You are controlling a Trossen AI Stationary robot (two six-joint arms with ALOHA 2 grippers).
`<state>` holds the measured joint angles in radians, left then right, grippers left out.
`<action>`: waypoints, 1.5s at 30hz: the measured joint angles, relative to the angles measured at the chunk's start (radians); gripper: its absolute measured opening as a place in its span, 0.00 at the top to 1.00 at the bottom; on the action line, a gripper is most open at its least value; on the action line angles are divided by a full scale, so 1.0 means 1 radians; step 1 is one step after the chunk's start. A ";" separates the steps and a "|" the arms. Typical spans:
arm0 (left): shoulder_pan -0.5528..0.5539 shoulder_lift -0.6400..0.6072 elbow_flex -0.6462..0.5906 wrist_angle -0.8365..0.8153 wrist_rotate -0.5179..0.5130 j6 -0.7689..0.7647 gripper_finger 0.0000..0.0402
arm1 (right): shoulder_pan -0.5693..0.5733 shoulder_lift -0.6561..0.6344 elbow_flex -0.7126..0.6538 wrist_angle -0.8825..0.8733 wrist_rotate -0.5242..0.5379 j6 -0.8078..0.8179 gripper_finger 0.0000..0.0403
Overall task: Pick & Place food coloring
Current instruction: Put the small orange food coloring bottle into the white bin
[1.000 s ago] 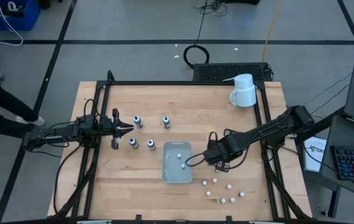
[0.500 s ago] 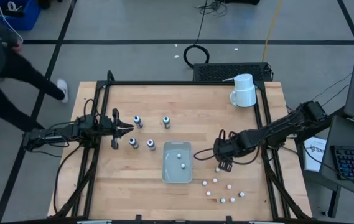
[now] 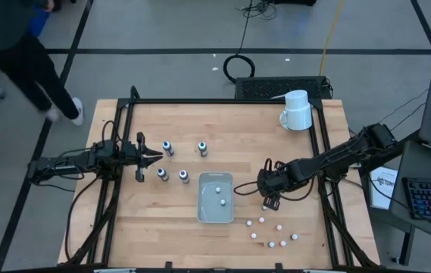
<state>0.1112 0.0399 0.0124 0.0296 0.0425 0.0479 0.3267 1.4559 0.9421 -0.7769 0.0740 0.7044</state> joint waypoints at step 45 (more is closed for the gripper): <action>0.000 0.000 0.000 0.000 0.000 0.000 0.86 | -0.045 0.071 0.000 -0.009 -0.075 -0.054 0.59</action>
<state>0.1112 0.0399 0.0120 0.0296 0.0425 0.0478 0.2821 1.5269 0.9424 -0.7857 -0.0010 0.6502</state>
